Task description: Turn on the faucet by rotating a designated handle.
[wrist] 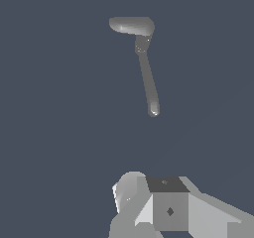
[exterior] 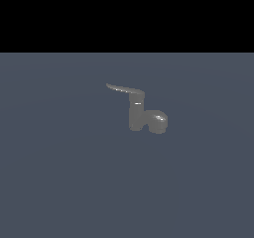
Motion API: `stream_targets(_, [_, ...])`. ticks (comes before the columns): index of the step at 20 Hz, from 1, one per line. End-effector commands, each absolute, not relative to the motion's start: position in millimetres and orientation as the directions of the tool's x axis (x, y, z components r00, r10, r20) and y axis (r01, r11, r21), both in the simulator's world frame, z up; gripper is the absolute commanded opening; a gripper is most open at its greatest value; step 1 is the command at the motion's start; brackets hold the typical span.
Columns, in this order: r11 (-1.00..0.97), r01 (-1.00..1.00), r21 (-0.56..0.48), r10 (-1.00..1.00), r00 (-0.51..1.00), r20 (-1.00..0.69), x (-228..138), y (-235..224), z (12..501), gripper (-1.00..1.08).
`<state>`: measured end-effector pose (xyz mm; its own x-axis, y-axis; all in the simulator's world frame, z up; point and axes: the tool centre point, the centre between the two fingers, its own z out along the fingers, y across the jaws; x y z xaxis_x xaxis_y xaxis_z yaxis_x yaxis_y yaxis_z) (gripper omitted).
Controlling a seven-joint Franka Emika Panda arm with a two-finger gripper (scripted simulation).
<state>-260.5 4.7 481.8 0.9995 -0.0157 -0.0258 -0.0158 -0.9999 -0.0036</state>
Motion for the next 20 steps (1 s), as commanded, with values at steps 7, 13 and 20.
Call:
stream_targets(7, [-0.999, -0.035, -0.003, -0.035, 0.999, -0.026, -257.7, 8.5, 477.8, -1.00])
stream_targets(13, [-0.996, -0.093, -0.003, -0.093, 0.995, -0.025, -248.8, 19.6, 465.6, -1.00])
stream_targets(20, [-0.978, -0.210, -0.003, -0.210, 0.977, -0.024, -228.6, 40.6, 440.8, -1.00])
